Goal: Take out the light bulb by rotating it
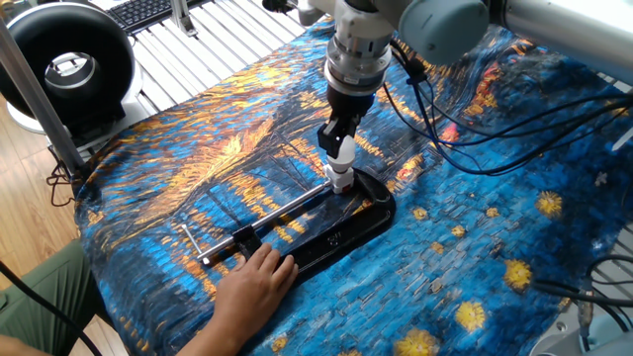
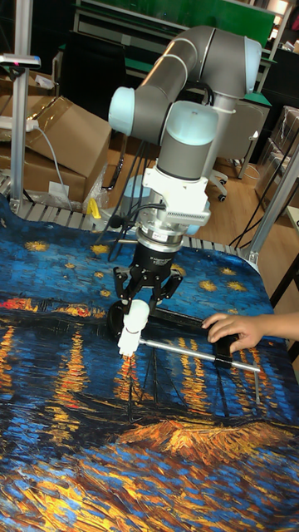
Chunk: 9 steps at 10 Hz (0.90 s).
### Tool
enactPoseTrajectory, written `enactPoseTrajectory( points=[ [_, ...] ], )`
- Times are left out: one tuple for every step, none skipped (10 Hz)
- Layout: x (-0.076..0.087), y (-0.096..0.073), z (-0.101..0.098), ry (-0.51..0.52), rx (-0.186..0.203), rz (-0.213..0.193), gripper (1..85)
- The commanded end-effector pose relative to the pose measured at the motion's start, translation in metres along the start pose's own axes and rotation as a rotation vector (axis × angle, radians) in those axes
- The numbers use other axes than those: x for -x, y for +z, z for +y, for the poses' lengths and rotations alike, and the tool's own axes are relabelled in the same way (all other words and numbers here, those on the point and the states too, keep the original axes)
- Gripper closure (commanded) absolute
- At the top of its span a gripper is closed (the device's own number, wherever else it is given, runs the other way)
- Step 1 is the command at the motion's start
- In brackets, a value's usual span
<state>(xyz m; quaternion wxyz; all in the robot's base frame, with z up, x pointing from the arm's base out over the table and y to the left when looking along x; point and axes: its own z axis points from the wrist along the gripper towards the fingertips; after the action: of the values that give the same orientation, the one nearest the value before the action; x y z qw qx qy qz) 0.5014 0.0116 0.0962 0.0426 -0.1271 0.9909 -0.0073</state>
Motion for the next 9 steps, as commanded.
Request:
enactPoseTrajectory(
  points=[
    [0.0, 0.0, 0.007, 0.031, 0.02, 0.004, 37.3],
    [0.001, 0.001, 0.008, 0.027, 0.03, 0.002, 37.3],
    [0.0, -0.001, 0.011, 0.029, 0.05, 0.006, 37.0],
    [-0.001, -0.004, 0.012, 0.032, 0.074, 0.012, 36.3],
    [-0.003, -0.006, 0.008, 0.026, 0.084, 0.017, 35.0],
    [-0.004, -0.005, 0.006, 0.024, 0.075, 0.019, 34.3],
    [-0.003, -0.004, 0.003, 0.015, 0.064, 0.017, 34.3],
    [-0.002, -0.004, 0.0, 0.01, 0.054, 0.013, 34.3],
    [-0.002, -0.004, -0.001, 0.01, 0.049, 0.014, 34.7]
  ],
)
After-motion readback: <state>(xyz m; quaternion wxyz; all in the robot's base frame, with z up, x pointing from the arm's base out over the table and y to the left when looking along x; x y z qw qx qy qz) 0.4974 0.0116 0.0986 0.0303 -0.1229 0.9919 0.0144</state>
